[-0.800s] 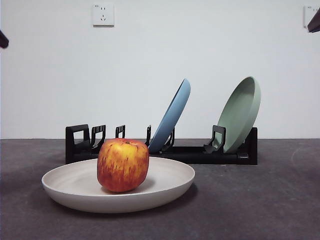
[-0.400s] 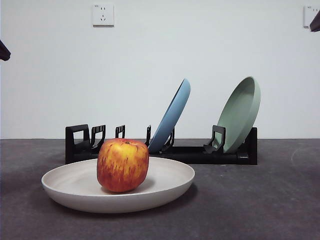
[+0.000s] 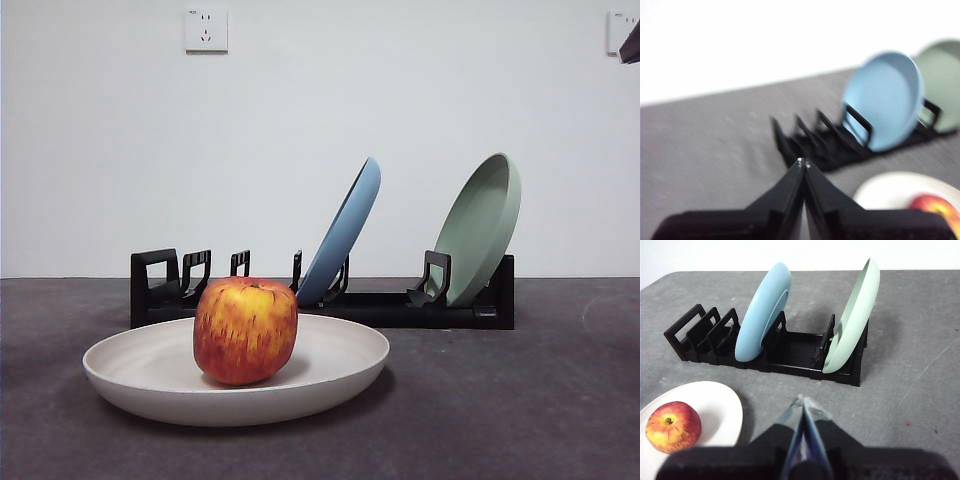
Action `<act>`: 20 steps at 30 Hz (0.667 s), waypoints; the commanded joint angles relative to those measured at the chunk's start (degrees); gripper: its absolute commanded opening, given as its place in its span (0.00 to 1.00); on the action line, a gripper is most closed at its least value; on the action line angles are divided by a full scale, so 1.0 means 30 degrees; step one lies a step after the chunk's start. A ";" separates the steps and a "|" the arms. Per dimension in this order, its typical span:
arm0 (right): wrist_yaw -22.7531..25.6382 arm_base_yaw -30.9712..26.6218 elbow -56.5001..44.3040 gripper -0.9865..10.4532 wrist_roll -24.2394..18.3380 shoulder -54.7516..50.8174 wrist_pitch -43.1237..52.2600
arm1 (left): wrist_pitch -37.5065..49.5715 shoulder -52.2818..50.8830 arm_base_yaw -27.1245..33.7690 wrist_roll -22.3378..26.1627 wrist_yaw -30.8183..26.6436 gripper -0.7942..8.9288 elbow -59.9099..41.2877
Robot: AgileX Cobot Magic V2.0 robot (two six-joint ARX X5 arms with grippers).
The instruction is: Take the yellow plate from the plate rack,put the plate on the table,take the apple from the table,put the apple in the plate
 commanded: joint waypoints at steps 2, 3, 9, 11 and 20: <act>0.0073 0.0022 -0.0131 0.09 0.0124 -0.0015 0.0095 | 0.0335 -0.0991 0.1756 0.1224 -0.0066 0.08 -0.0423; 0.0066 0.0022 -0.0131 0.09 0.0117 -0.0015 0.0095 | 0.0517 -0.1260 0.2229 0.1348 -0.0066 0.08 -0.0707; 0.0073 0.0022 -0.0131 0.09 0.0117 -0.0015 0.0095 | 0.1785 -0.2980 0.3665 0.1486 -0.0007 0.08 -0.3665; 0.0066 0.0022 -0.0131 0.09 0.0117 -0.0015 0.0095 | 0.2208 -0.3614 0.3665 0.1479 -0.0015 0.08 -0.4809; 0.0066 0.0022 -0.0131 0.09 0.0124 -0.0015 0.0087 | 0.4014 -0.6353 0.3665 0.1086 0.1035 0.08 -0.8969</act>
